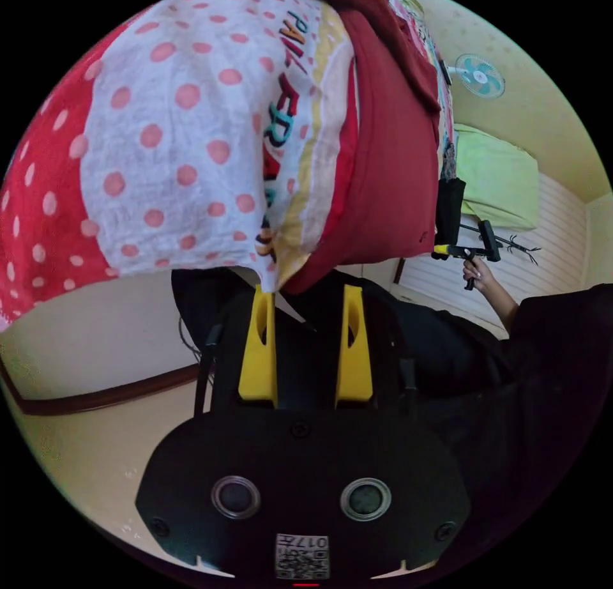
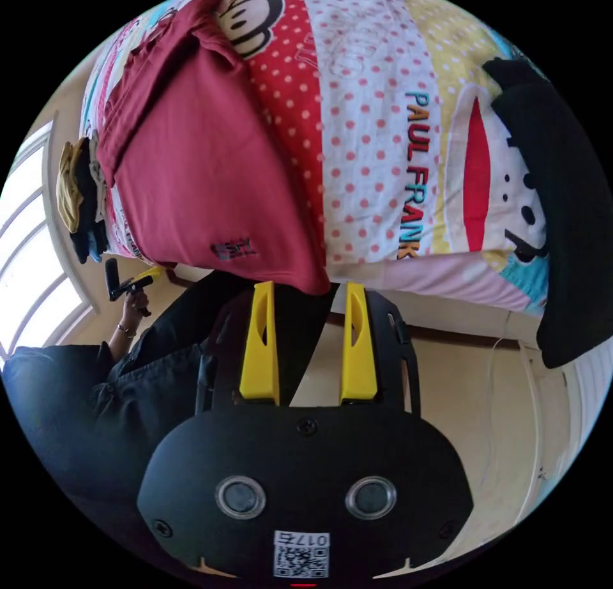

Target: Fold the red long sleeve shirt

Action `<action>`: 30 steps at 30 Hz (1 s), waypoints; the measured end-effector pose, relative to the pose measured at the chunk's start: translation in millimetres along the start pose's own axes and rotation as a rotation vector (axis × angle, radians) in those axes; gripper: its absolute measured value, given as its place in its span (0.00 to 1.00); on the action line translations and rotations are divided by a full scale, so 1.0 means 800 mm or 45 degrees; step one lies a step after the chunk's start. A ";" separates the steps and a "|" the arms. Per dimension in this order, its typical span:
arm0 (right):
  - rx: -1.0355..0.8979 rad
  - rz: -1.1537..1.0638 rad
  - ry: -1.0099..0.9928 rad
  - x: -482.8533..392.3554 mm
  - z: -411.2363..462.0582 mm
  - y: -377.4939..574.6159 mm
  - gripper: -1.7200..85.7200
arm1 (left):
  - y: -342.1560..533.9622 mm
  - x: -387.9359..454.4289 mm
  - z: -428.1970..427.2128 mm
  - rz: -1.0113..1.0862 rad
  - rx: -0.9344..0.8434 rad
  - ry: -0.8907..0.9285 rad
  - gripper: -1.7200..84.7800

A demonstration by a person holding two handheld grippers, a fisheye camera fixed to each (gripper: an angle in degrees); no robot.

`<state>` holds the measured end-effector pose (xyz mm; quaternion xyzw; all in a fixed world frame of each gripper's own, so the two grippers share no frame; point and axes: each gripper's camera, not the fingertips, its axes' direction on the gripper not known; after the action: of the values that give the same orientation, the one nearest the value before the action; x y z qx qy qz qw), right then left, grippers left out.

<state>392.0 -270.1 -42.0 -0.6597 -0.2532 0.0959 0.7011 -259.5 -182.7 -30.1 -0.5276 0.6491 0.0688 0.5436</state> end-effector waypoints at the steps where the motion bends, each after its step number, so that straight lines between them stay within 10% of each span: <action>1: -0.008 -0.030 -0.054 0.002 0.009 -0.010 0.19 | -0.008 -0.002 0.000 0.013 -0.015 0.006 0.18; 13: 0.197 -0.291 -0.446 0.044 -0.063 0.024 0.06 | -0.003 0.036 -0.033 0.221 -0.245 0.162 0.05; 21: 0.474 -0.367 -1.058 0.063 -0.147 0.155 0.05 | 0.109 0.118 -0.143 0.059 0.149 0.725 0.05; 30: 1.104 -0.668 -1.502 0.003 -0.269 -0.092 0.06 | -0.062 0.110 -0.253 0.292 0.876 0.878 0.07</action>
<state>483.1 -465.8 29.7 -0.0847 -0.6722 0.3526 0.6455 -336.7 -392.2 6.1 -0.2351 0.8300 -0.2684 0.4288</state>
